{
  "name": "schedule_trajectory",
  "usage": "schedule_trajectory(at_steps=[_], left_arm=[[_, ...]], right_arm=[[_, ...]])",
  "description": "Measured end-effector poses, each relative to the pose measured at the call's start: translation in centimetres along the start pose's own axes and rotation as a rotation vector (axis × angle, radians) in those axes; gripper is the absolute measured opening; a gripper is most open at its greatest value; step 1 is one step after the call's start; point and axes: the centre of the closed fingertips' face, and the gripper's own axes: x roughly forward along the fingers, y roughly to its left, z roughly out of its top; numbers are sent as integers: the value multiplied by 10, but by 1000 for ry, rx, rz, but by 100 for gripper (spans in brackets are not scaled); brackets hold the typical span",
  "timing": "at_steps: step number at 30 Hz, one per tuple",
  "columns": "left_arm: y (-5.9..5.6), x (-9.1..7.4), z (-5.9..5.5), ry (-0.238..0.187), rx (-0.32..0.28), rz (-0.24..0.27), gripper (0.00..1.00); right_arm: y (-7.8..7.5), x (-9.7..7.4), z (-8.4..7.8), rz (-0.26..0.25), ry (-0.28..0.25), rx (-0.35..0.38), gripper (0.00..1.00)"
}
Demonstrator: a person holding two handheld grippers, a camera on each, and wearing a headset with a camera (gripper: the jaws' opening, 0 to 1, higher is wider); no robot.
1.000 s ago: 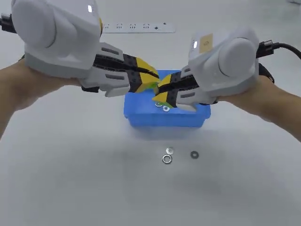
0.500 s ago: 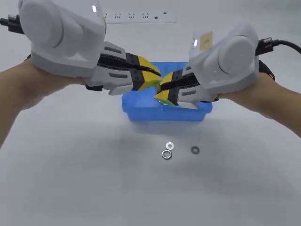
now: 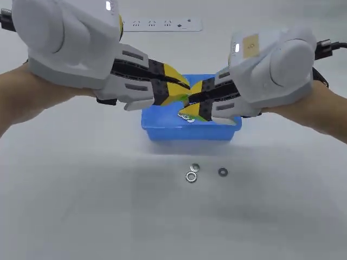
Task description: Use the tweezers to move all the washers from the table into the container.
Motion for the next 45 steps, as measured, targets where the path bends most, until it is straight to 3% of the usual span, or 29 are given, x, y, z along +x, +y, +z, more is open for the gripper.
schedule_trajectory(at_steps=[5,9,10,14,17,23,30,45], left_arm=[[-6,-5,13,-7,34,16,6],[-18,-8,22,1,59,15,6],[-18,-9,20,-3,60,11,6],[-28,-12,35,-29,62,17,6],[-38,-14,39,-25,60,8,6],[-66,-14,39,17,80,-30,6],[-85,-13,40,13,82,-28,6],[-104,-10,19,11,21,-15,6]], right_arm=[[2,-12,9,-23,-5,-15,11],[13,-23,13,-23,-2,-23,11],[15,-26,14,-23,-5,-22,11],[24,-36,24,-31,-27,-18,11],[32,-39,27,-28,-31,-14,11],[52,-39,25,15,-15,-32,11],[79,-42,26,43,-15,-38,11],[110,-36,9,77,4,-1,11]])
